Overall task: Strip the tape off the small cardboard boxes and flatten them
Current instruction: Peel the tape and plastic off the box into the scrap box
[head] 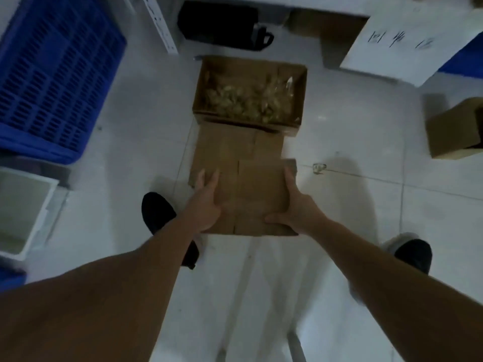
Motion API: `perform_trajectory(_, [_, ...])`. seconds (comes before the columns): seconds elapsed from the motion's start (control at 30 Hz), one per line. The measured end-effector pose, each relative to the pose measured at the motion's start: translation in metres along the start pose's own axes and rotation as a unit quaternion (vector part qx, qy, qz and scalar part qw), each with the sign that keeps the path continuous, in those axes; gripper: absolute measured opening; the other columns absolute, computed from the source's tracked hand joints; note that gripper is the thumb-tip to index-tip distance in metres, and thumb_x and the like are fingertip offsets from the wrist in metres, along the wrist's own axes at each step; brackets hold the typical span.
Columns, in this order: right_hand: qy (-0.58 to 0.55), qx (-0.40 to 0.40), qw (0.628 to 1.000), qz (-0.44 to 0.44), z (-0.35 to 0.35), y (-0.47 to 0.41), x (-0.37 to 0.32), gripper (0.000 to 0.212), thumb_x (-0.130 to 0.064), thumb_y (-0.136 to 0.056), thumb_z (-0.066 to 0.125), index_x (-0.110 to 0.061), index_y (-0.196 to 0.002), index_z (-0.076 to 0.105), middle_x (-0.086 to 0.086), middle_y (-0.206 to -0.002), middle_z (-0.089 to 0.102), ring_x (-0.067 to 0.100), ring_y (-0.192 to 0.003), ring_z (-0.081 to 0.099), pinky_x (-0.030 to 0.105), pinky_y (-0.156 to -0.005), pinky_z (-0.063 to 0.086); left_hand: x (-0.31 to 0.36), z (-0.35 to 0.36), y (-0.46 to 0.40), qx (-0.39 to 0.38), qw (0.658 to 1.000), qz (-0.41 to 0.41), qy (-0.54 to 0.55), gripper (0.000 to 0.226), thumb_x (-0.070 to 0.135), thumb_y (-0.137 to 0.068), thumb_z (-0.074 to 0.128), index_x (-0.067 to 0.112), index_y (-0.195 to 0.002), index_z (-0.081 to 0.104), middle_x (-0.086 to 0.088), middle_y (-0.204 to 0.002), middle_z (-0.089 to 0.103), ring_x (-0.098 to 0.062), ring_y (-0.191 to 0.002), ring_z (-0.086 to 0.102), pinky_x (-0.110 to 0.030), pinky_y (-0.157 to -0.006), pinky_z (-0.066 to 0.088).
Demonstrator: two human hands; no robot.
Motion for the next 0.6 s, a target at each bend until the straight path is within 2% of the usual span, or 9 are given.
perform_trajectory(0.13, [0.007,0.018,1.000,-0.024,0.003,-0.109,-0.020,0.132,-0.043,-0.077,0.086,-0.045,-0.155,-0.022,0.017,-0.151,0.044,0.038,-0.127,0.053,0.044,-0.100,0.050,-0.024,-0.025,-0.093,0.033,0.999,-0.002,-0.020,0.094,0.026,-0.102,0.066,0.026,-0.165,-0.004,-0.003,-0.170,-0.016,-0.020,-0.157,0.011,-0.027,-0.121,0.016])
perform_trajectory(0.23, [-0.009,0.056,0.998,-0.027,0.008,-0.178,-0.018,0.132,-0.044,-0.077,0.085,-0.040,-0.157,-0.020,0.012,-0.160,0.032,0.037,-0.136,0.045,0.045,-0.107,0.043,-0.027,-0.043,-0.162,0.050,0.995,0.011,-0.088,0.092,0.029,-0.103,0.063,0.019,-0.165,-0.003,-0.008,-0.170,-0.016,-0.025,-0.157,0.009,-0.036,-0.125,0.016])
perform_trajectory(0.3, [0.009,0.053,0.999,0.004,0.018,-0.207,-0.010,0.133,-0.054,-0.074,0.084,-0.039,-0.158,-0.018,0.011,-0.160,0.032,0.037,-0.137,0.045,0.044,-0.105,0.044,-0.031,-0.037,-0.195,0.033,0.982,0.005,-0.184,0.092,0.047,-0.102,0.061,0.017,-0.166,0.002,-0.011,-0.172,-0.012,-0.034,-0.157,0.010,-0.044,-0.125,0.017])
perform_trajectory(0.33, [0.042,0.047,0.998,0.019,0.024,-0.216,-0.004,0.131,-0.060,-0.074,0.081,-0.038,-0.158,-0.018,0.011,-0.157,0.037,0.036,-0.133,0.049,0.042,-0.099,0.045,-0.034,-0.028,-0.205,0.019,0.971,-0.004,-0.240,0.099,0.061,-0.097,0.060,0.017,-0.166,0.004,-0.011,-0.172,-0.010,-0.036,-0.157,0.008,-0.049,-0.125,0.016])
perform_trajectory(0.4, [0.138,0.055,0.988,0.031,0.034,-0.226,0.008,0.129,-0.073,-0.074,0.072,-0.036,-0.158,-0.019,0.012,-0.149,0.049,0.036,-0.122,0.058,0.037,-0.085,0.044,-0.041,-0.002,-0.212,0.008,0.957,-0.015,-0.290,0.126,0.080,-0.081,0.063,0.014,-0.165,-0.004,-0.008,-0.172,-0.015,-0.034,-0.159,-0.001,-0.053,-0.125,0.011])
perform_trajectory(0.5, [0.195,0.079,0.978,0.015,0.033,-0.236,0.014,0.133,-0.081,-0.070,0.069,-0.036,-0.157,-0.021,0.013,-0.151,0.047,0.037,-0.124,0.057,0.041,-0.088,0.045,-0.050,0.017,-0.215,0.057,0.954,-0.010,-0.294,0.144,0.086,-0.070,0.066,0.011,-0.164,-0.013,-0.008,-0.172,-0.020,-0.032,-0.159,-0.008,-0.050,-0.127,0.011])
perform_trajectory(0.6, [0.192,0.069,0.979,0.018,0.022,-0.234,0.006,0.133,-0.077,-0.071,0.072,-0.038,-0.157,-0.021,0.012,-0.153,0.045,0.035,-0.126,0.056,0.039,-0.086,0.043,-0.038,0.012,-0.218,0.046,0.951,-0.037,-0.303,0.148,0.087,-0.068,0.067,0.007,-0.163,-0.014,-0.013,-0.171,-0.020,-0.036,-0.158,-0.011,-0.052,-0.128,0.009])
Point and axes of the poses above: each hand's wrist, its own y-axis away from the middle knuckle, its own z-axis out of the palm, x = y × z, the point moved 1 cm from there along -y, towards the middle knuckle
